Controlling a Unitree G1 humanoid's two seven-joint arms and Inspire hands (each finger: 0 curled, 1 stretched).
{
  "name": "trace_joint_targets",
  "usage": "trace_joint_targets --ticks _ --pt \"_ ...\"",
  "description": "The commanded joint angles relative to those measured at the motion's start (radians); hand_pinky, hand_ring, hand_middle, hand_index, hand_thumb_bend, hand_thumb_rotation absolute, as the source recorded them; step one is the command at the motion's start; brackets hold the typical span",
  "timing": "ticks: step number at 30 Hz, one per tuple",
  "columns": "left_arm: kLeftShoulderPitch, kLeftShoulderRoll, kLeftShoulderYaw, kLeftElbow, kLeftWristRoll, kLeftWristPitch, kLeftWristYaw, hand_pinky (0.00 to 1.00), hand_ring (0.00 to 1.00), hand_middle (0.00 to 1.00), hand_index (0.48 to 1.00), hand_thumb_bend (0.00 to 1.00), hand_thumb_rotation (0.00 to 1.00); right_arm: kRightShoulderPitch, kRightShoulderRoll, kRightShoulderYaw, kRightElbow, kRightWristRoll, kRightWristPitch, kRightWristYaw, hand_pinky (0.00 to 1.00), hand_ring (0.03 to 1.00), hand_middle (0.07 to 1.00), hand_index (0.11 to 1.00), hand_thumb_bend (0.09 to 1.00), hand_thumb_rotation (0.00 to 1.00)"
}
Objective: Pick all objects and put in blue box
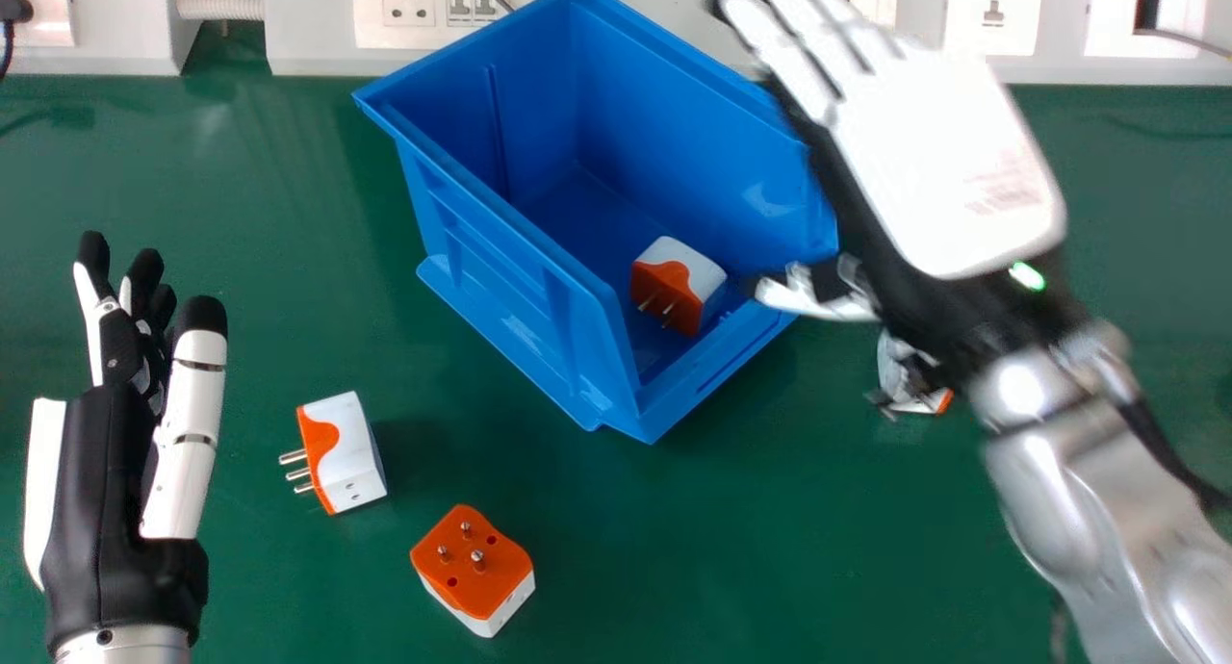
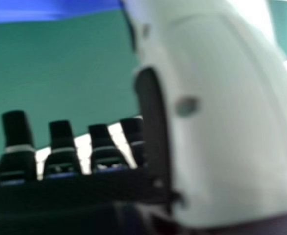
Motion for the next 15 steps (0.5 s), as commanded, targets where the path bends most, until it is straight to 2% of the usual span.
trace_joint_targets --ticks 1,5,8,10,13,15 --pt "-0.004 0.001 0.003 -0.009 -0.017 -0.010 -0.002 1.00 1.00 1.00 1.000 0.37 0.80 0.080 -0.008 -0.072 -0.082 0.029 -0.019 -0.026 0.75 0.897 0.933 0.901 0.730 0.00" --pt "-0.018 -0.003 0.005 0.009 -0.027 -0.015 0.001 1.00 1.00 1.00 0.998 0.43 0.76 0.192 0.011 -0.145 -0.112 0.047 -0.034 -0.054 0.73 0.871 0.917 0.879 0.757 0.06" --pt "-0.026 0.004 0.007 0.023 -0.024 -0.022 0.001 1.00 1.00 0.99 0.998 0.46 0.75 0.225 0.019 -0.180 -0.104 0.079 -0.045 -0.045 0.73 0.876 0.915 0.875 0.772 0.09" --pt "-0.025 0.007 0.007 0.024 -0.022 -0.026 -0.001 1.00 1.00 1.00 0.998 0.48 0.75 0.235 0.019 -0.194 -0.085 0.093 -0.047 -0.034 0.72 0.873 0.912 0.865 0.805 0.10" --pt "-0.019 0.007 0.008 0.011 -0.027 -0.014 -0.002 1.00 1.00 1.00 1.000 0.47 0.75 0.243 0.002 -0.211 -0.038 0.125 -0.063 -0.006 0.72 0.878 0.918 0.870 0.842 0.12" --pt "-0.013 0.009 0.011 0.009 -0.030 -0.014 -0.005 1.00 1.00 0.99 1.000 0.43 0.76 0.243 -0.010 -0.218 -0.005 0.144 -0.068 0.025 0.75 0.895 0.930 0.889 0.839 0.16"
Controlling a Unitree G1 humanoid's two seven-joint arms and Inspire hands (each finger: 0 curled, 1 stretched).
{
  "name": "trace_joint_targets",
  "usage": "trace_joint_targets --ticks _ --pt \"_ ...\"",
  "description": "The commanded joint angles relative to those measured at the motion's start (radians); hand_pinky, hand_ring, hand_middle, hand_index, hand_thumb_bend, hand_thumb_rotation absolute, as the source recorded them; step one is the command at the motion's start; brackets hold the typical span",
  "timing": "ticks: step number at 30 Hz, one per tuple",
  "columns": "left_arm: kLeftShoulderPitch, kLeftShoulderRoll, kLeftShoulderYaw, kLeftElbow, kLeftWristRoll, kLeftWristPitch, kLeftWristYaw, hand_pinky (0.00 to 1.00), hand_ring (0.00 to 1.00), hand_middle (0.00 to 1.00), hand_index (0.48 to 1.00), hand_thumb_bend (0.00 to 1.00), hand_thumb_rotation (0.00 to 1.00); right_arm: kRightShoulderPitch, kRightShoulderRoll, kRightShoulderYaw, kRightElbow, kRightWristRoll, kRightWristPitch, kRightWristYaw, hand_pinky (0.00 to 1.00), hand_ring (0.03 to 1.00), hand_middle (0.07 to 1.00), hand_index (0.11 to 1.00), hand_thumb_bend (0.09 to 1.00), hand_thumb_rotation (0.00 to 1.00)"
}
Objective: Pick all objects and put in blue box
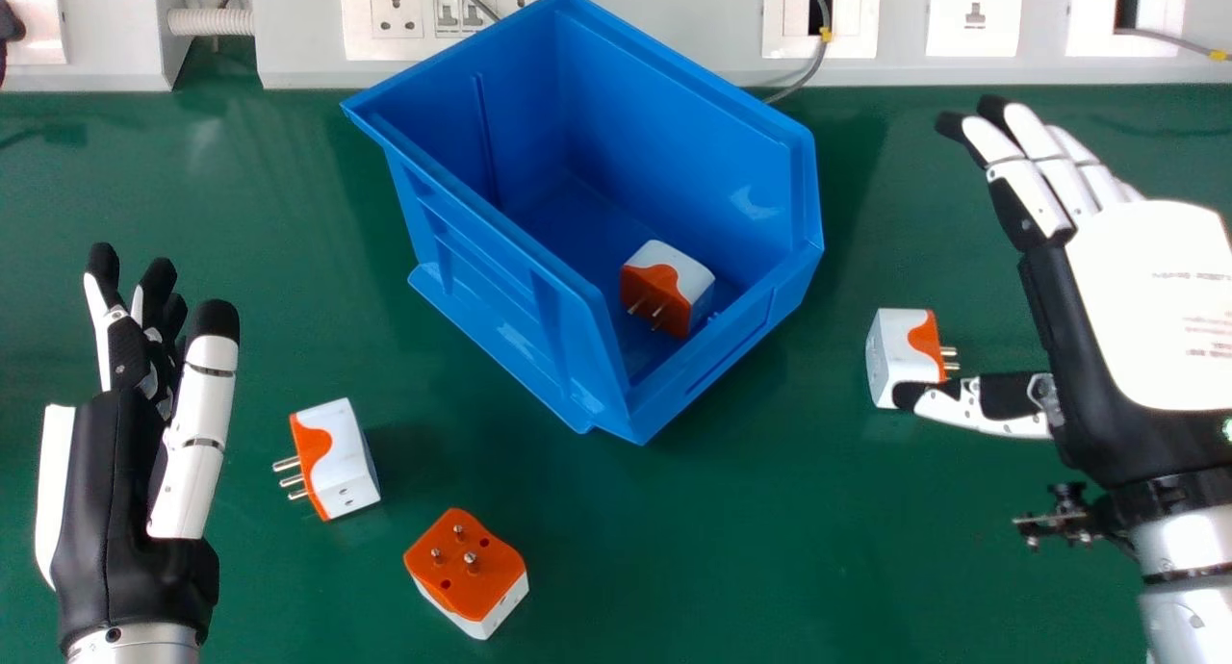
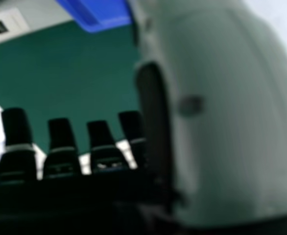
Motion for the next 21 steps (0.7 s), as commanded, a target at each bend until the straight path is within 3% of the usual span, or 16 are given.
trace_joint_targets --ticks 1,4,6,7,11,14,17,21 --pt "0.008 0.013 0.010 -0.027 -0.001 -0.013 -0.003 1.00 1.00 0.99 0.999 0.42 0.76 -0.002 -0.022 -0.021 0.028 0.022 -0.009 0.029 0.76 0.898 0.934 0.895 0.838 0.17" --pt "0.010 0.015 0.012 -0.031 0.006 -0.014 0.002 1.00 1.00 0.99 0.998 0.41 0.75 -0.023 -0.038 -0.016 0.086 0.013 -0.010 0.054 0.76 0.897 0.934 0.897 0.843 0.19" --pt "0.010 0.020 0.012 -0.032 0.005 -0.018 -0.002 1.00 1.00 0.99 1.000 0.41 0.75 -0.049 -0.050 -0.007 0.138 0.002 -0.015 0.062 0.76 0.890 0.925 0.888 0.851 0.20" --pt "0.011 0.020 0.012 -0.033 0.002 -0.015 -0.003 1.00 1.00 0.99 1.000 0.42 0.76 -0.063 -0.055 -0.003 0.163 -0.003 -0.018 0.063 0.76 0.884 0.918 0.882 0.857 0.20" --pt "0.012 0.023 0.009 -0.043 0.012 -0.005 0.003 1.00 1.00 1.00 1.000 0.43 0.77 -0.121 -0.069 0.025 0.246 -0.024 -0.009 0.081 0.75 0.878 0.906 0.864 0.872 0.18" --pt "0.012 0.023 0.010 -0.047 0.009 0.004 0.004 1.00 1.00 1.00 1.000 0.41 0.77 -0.156 -0.077 0.048 0.294 -0.035 0.001 0.095 0.76 0.879 0.906 0.861 0.871 0.18" --pt "0.010 0.028 0.015 -0.040 -0.004 -0.001 -0.005 1.00 1.00 1.00 1.000 0.41 0.78 -0.200 -0.081 0.072 0.360 -0.049 0.010 0.106 0.77 0.876 0.900 0.854 0.879 0.18" --pt "0.016 0.028 0.019 -0.043 -0.005 0.000 -0.003 1.00 1.00 1.00 1.000 0.38 0.78 -0.237 -0.082 0.092 0.412 -0.051 0.013 0.110 0.77 0.872 0.896 0.855 0.872 0.18"
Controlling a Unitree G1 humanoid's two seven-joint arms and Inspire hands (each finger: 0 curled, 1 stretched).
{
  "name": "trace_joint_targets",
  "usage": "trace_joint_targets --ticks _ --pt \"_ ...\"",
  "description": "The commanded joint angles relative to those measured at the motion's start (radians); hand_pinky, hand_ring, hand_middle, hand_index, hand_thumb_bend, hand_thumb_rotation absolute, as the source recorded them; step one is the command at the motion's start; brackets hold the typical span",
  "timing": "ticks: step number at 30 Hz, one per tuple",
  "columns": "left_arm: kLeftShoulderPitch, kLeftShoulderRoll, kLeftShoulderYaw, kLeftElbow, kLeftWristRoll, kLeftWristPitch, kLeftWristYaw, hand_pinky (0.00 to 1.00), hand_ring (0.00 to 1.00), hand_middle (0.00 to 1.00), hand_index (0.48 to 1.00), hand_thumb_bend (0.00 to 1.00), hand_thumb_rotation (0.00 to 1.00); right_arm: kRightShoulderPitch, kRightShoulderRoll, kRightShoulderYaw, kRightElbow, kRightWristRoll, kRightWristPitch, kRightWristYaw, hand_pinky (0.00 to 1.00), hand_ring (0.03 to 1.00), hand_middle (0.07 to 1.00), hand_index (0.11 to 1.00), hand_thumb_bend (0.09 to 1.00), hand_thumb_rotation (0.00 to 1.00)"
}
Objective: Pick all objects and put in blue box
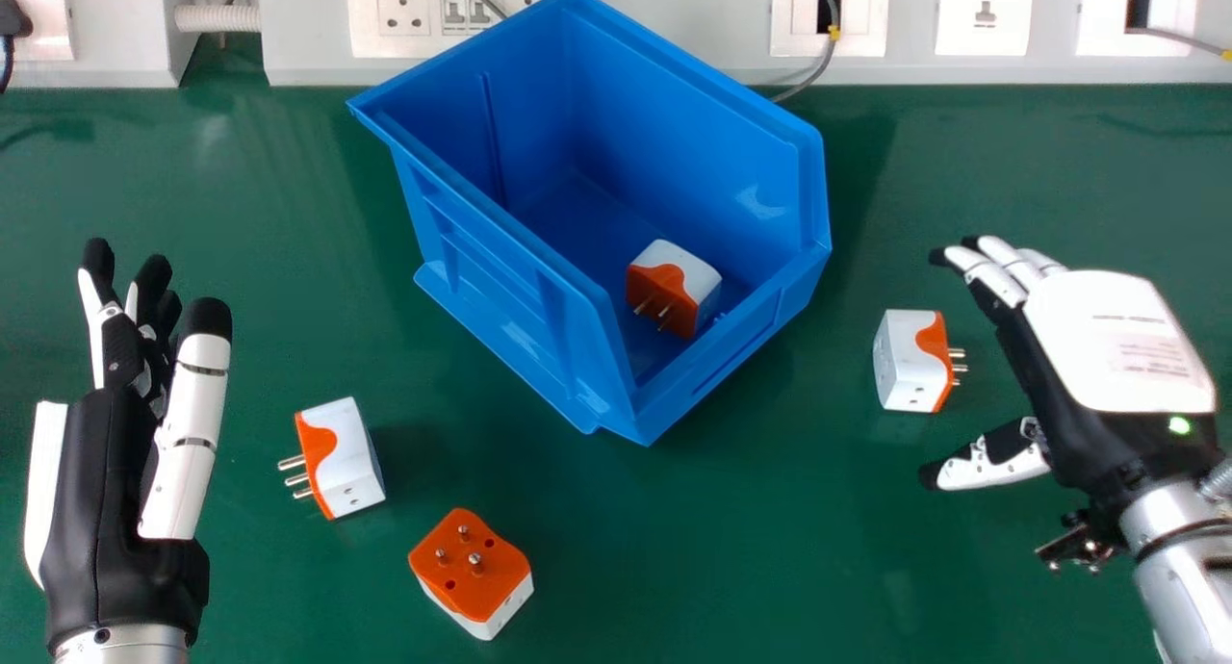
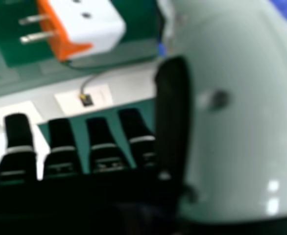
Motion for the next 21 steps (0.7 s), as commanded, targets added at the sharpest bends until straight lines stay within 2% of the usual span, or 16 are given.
trace_joint_targets --ticks 1,8,11,13,15,18,21 --pt "0.006 0.007 0.011 -0.026 -0.001 -0.010 0.003 1.00 1.00 1.00 1.000 0.38 0.78 -0.036 -0.021 0.003 0.004 -0.001 0.004 -0.003 0.77 0.872 0.896 0.856 0.871 0.18" --pt "0.007 0.010 0.020 -0.020 -0.013 -0.015 -0.007 1.00 1.00 1.00 1.000 0.35 0.76 -0.095 -0.017 0.040 0.068 -0.007 0.033 0.021 0.77 0.872 0.898 0.868 0.854 0.17" --pt "0.011 0.010 0.021 -0.029 0.006 -0.003 0.004 1.00 1.00 0.99 1.000 0.34 0.78 -0.125 -0.022 0.063 0.100 -0.016 0.039 0.027 0.77 0.869 0.896 0.867 0.850 0.16" --pt "0.010 0.010 0.024 -0.022 -0.005 -0.015 -0.003 1.00 1.00 0.99 1.000 0.32 0.78 -0.147 -0.026 0.077 0.126 -0.016 0.039 0.033 0.76 0.868 0.894 0.866 0.844 0.16" --pt "0.011 0.010 0.026 -0.017 -0.011 -0.024 -0.007 1.00 1.00 0.99 0.996 0.33 0.78 -0.165 -0.027 0.087 0.147 -0.019 0.041 0.035 0.76 0.861 0.888 0.862 0.852 0.16" --pt "0.014 0.009 0.029 -0.017 -0.014 -0.026 -0.010 1.00 1.00 0.99 0.993 0.32 0.78 -0.190 -0.029 0.101 0.168 -0.023 0.048 0.055 0.77 0.871 0.894 0.867 0.836 0.16" --pt "0.019 0.007 0.029 -0.020 -0.002 -0.030 -0.005 1.00 1.00 0.98 0.981 0.33 0.77 -0.218 -0.035 0.120 0.197 -0.029 0.050 0.068 0.77 0.874 0.896 0.869 0.825 0.16"
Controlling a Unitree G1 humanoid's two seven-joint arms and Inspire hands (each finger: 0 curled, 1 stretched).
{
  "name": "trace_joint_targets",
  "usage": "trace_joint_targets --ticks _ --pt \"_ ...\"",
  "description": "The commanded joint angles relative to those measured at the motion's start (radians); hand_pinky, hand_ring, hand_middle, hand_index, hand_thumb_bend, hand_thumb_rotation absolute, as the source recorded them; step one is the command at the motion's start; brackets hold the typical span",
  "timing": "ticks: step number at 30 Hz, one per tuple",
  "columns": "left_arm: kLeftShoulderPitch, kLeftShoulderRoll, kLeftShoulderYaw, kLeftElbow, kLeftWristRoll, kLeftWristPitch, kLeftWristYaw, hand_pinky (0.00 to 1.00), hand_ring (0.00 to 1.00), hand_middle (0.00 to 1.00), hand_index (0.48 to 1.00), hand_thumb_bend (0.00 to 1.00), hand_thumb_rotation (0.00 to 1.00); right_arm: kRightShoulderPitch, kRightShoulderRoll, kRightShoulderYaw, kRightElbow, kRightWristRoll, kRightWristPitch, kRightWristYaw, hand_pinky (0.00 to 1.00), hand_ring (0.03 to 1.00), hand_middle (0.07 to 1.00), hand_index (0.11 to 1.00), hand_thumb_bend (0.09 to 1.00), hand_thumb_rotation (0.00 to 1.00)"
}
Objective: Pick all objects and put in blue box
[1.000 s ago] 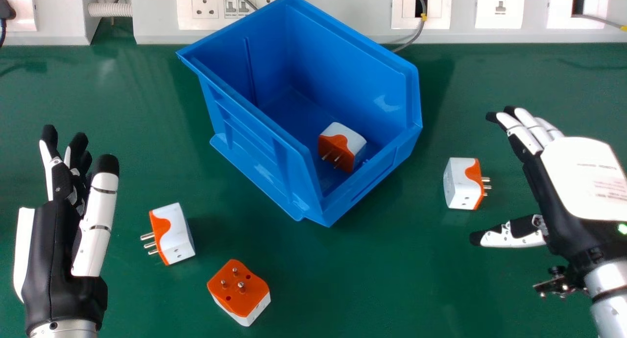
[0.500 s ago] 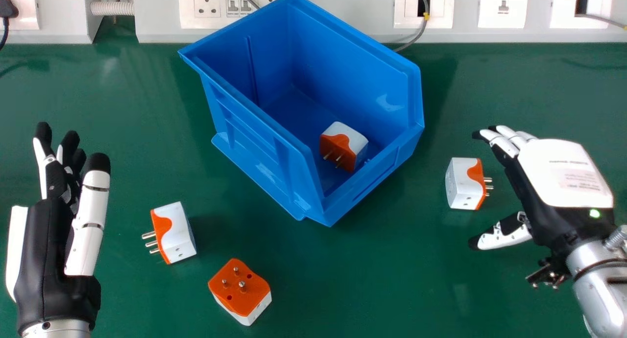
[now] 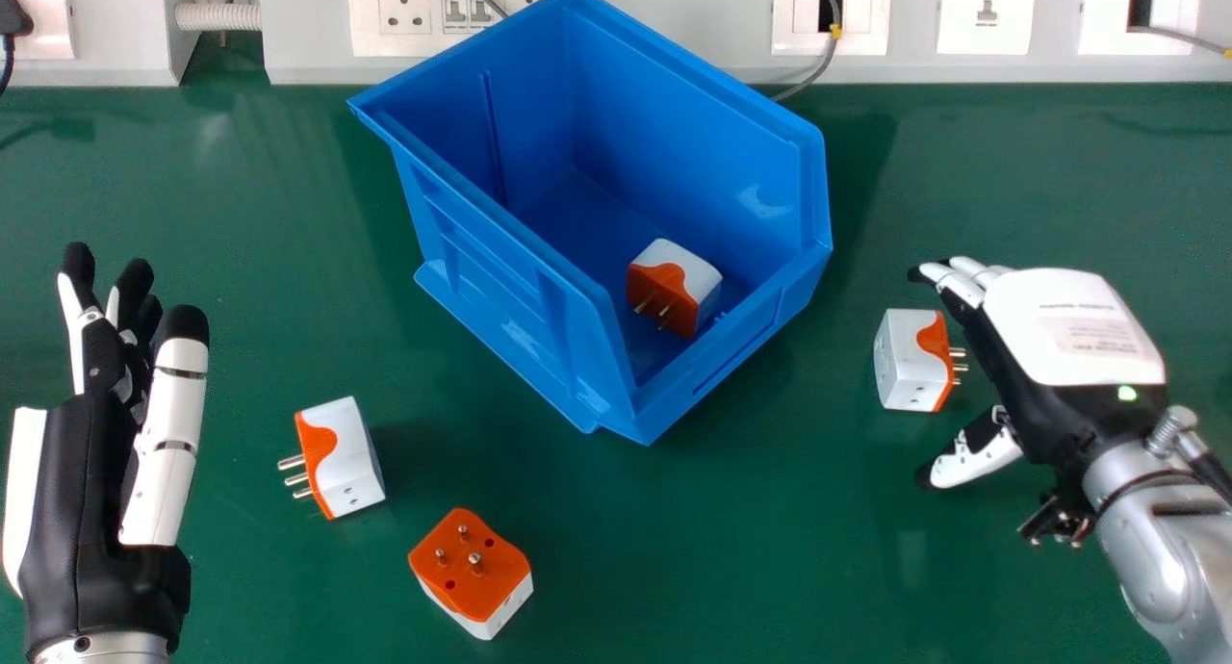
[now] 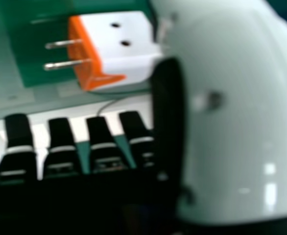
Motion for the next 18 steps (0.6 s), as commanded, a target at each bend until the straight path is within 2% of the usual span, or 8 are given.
trace_joint_targets --ticks 1,4,6,10,12,15,17,18 --pt "0.009 0.004 0.009 -0.017 0.002 -0.027 0.003 1.00 1.00 0.98 0.975 0.34 0.77 -0.048 -0.028 0.011 0.014 -0.010 0.003 0.006 0.77 0.870 0.893 0.866 0.825 0.16" --pt "0.013 0.005 0.010 -0.018 -0.002 -0.027 0.000 1.00 1.00 0.98 0.975 0.34 0.77 -0.080 -0.037 0.036 0.048 -0.023 -0.002 0.011 0.77 0.867 0.890 0.861 0.820 0.17" --pt "0.014 0.007 0.011 -0.017 0.000 -0.030 -0.001 1.00 1.00 0.98 0.975 0.33 0.77 -0.103 -0.041 0.052 0.073 -0.027 -0.008 0.013 0.77 0.863 0.887 0.856 0.823 0.17" --pt "0.024 0.005 0.009 -0.031 0.011 -0.022 0.007 1.00 1.00 0.98 0.974 0.35 0.78 -0.159 -0.045 0.085 0.130 -0.029 -0.025 0.027 0.77 0.860 0.880 0.848 0.818 0.17" --pt "0.032 0.004 0.010 -0.039 0.009 -0.021 0.008 1.00 1.00 0.98 0.967 0.36 0.78 -0.186 -0.047 0.100 0.158 -0.030 -0.032 0.031 0.76 0.853 0.877 0.845 0.817 0.17" --pt "0.044 0.002 0.010 -0.063 0.014 -0.001 0.018 1.00 1.00 0.97 0.968 0.35 0.80 -0.226 -0.047 0.121 0.198 -0.027 -0.037 0.049 0.77 0.856 0.881 0.848 0.807 0.16" --pt "0.051 0.003 0.008 -0.080 0.027 0.010 0.027 0.99 0.99 0.97 0.968 0.34 0.81 -0.248 -0.046 0.134 0.220 -0.031 -0.032 0.064 0.78 0.865 0.889 0.856 0.790 0.17" --pt "0.054 0.005 0.007 -0.088 0.028 0.015 0.027 0.98 0.99 0.97 0.968 0.34 0.82 -0.257 -0.046 0.141 0.229 -0.034 -0.028 0.069 0.78 0.866 0.889 0.857 0.786 0.17"
